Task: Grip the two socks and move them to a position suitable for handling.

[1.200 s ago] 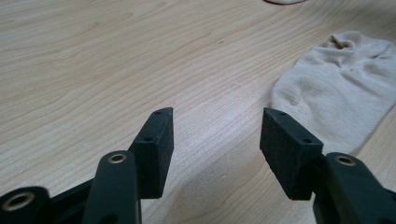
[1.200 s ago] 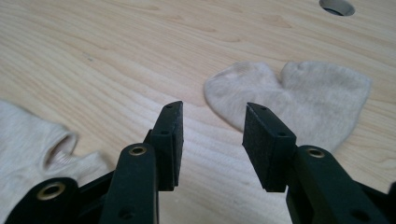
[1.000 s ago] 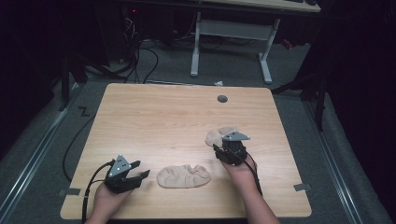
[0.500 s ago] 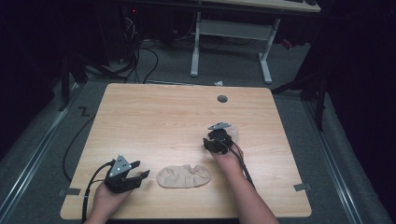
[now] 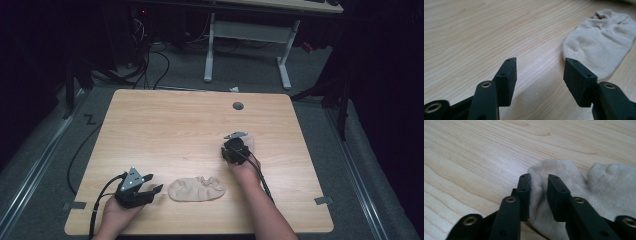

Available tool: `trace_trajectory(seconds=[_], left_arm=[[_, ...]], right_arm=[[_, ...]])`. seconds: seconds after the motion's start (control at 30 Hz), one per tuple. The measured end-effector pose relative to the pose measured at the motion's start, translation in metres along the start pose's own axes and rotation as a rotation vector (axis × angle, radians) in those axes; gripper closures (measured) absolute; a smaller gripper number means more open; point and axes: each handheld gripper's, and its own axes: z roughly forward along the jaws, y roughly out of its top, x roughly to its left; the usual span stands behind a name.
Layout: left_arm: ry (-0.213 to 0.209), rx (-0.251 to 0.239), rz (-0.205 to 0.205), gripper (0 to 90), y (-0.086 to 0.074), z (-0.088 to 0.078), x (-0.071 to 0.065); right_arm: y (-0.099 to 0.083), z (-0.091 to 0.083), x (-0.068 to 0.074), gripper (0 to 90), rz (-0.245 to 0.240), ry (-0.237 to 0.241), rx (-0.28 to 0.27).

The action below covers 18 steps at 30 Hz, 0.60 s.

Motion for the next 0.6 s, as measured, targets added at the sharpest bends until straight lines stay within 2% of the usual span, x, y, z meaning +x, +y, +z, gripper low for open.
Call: trace_trajectory(seconds=[0.23, 0.4, 0.53, 0.6], left_arm=[[-0.012, 0.002, 0.002, 44.4, 0.0, -0.0005, -0.0027], [-0.012, 0.004, 0.003, 44.3, -0.0003, 0.0005, -0.0025], [-0.014, 0.006, 0.003, 44.3, -0.0005, 0.0009, -0.0028], [-0.014, 0.006, 0.004, 44.3, -0.0006, 0.0008, -0.0028]], right_arm=[[-0.003, -0.0005, 0.0, 83.8, -0.008, -0.004, -0.017], [-0.0022, -0.0004, -0.0058, 84.5, 0.02, 0.03, -0.013], [0.0001, -0.0033, -0.0068, 84.6, 0.013, 0.036, -0.004], [0.0007, -0.0073, -0.0068, 84.6, 0.011, 0.039, -0.019]])
